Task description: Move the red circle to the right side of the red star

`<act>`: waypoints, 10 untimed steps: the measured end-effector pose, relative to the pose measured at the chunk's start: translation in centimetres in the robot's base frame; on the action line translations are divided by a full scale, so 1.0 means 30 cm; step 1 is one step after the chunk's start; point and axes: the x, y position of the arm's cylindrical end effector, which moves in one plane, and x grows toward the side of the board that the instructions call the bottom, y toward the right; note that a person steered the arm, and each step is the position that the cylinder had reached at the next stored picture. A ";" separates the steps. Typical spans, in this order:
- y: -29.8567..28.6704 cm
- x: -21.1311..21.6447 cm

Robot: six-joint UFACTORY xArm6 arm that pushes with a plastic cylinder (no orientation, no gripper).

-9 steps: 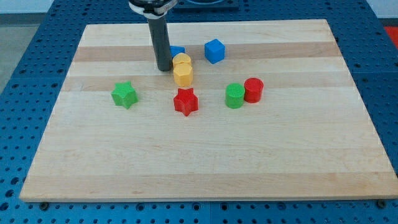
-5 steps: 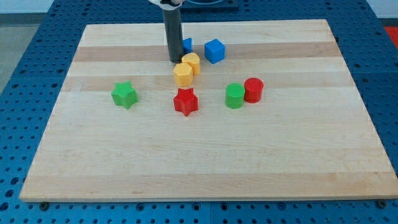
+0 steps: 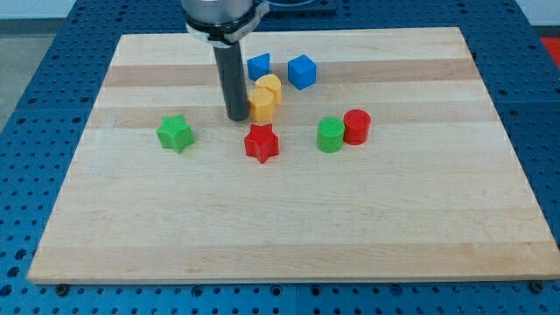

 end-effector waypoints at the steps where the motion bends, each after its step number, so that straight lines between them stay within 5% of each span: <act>1: 0.068 0.000; 8: 0.551 0.002; 10: 0.674 0.095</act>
